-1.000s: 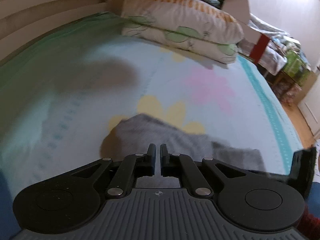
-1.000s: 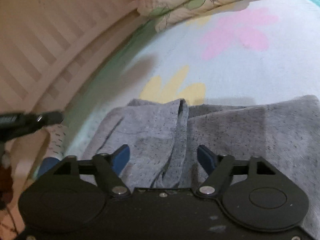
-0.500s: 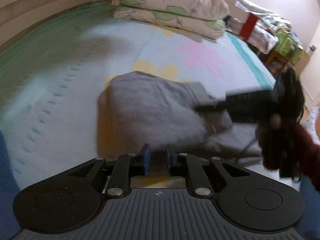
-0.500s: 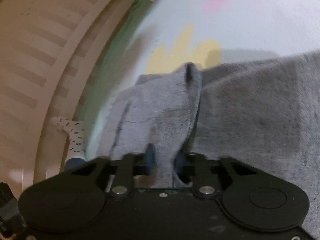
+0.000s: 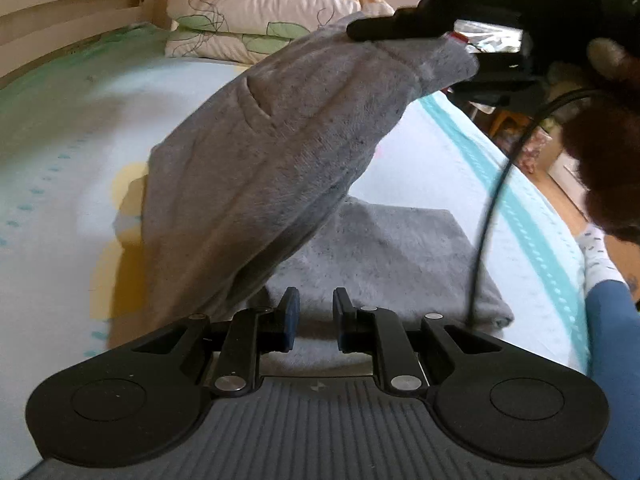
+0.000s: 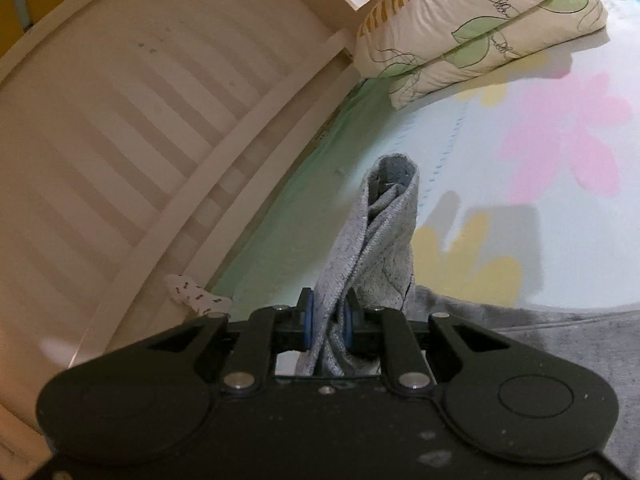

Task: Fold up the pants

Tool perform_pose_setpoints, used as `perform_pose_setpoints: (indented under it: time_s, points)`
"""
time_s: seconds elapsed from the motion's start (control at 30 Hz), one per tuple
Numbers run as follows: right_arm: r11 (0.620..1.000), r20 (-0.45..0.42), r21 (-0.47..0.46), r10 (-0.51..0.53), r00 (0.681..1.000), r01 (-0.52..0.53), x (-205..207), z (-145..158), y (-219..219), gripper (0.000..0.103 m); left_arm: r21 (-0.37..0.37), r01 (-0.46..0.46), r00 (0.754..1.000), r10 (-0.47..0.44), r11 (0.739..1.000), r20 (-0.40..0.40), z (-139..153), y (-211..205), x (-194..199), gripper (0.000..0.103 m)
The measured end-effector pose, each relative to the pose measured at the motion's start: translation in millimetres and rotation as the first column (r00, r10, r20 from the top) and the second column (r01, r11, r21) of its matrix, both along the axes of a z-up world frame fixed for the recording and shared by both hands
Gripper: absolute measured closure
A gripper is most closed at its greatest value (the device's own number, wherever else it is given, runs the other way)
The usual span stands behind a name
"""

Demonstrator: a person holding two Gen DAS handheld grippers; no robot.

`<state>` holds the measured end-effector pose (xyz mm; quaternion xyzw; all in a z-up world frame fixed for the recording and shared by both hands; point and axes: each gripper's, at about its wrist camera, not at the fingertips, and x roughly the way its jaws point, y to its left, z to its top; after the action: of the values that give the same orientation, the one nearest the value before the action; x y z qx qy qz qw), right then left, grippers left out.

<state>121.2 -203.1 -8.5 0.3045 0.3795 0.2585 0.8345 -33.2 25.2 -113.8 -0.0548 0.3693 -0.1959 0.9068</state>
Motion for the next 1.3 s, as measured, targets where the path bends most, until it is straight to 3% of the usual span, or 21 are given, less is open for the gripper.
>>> perform_pose_setpoints:
  time_s: [0.1, 0.3, 0.37, 0.47, 0.63, 0.73, 0.83, 1.0, 1.13, 1.3]
  points:
    - [1.000, -0.012, 0.016, -0.023, 1.000, 0.023, -1, 0, -1, 0.087, 0.013, -0.064, 0.998, 0.064, 0.998, -0.022, -15, -2, 7, 0.086]
    - [0.993, 0.027, 0.058, -0.105, 0.994, 0.103, -14, 16, -26, 0.088, 0.026, -0.173, 0.976, 0.175, 0.985, -0.127, -41, 31, 9, 0.086]
    - [0.990, 0.033, 0.029, -0.137, 0.990, 0.136, -24, 17, -42, 0.088, -0.010, -0.179, 0.974, 0.175, 0.984, -0.141, -44, 41, 8, 0.086]
    - [0.979, 0.004, -0.070, -0.192, 0.981, 0.192, -38, 1, -57, 0.088, 0.008, -0.177, 0.974, 0.176, 0.984, -0.143, -41, 40, 7, 0.086]
    - [0.932, -0.152, -0.271, -0.288, 0.945, 0.240, -52, -69, -80, 0.088, 0.028, -0.151, 0.977, 0.154, 0.988, -0.148, -37, 41, 4, 0.086]
    - [0.923, -0.229, -0.293, -0.322, 0.919, 0.251, -57, -103, -85, 0.088, 0.052, -0.116, 0.979, 0.123, 0.992, -0.161, -35, 38, 5, 0.086]
    - [0.918, -0.227, -0.295, -0.337, 0.914, 0.265, -59, -108, -82, 0.088, 0.087, -0.062, 0.982, 0.076, 0.994, -0.171, -31, 35, 2, 0.085]
    - [0.907, -0.133, -0.346, -0.302, 0.944, 0.241, -65, -91, -74, 0.088, 0.096, 0.091, 0.967, -0.065, 0.991, -0.247, -19, 27, -1, 0.083]
    - [0.890, -0.117, -0.409, -0.270, 0.956, 0.201, -69, -94, -70, 0.088, 0.093, 0.148, 0.978, -0.132, 0.985, -0.158, 15, 25, -14, 0.083]
    - [0.868, -0.144, -0.459, -0.283, 0.948, 0.189, -69, -119, -67, 0.088, 0.081, 0.016, 0.999, -0.014, 0.997, -0.036, 35, 37, 10, 0.076]
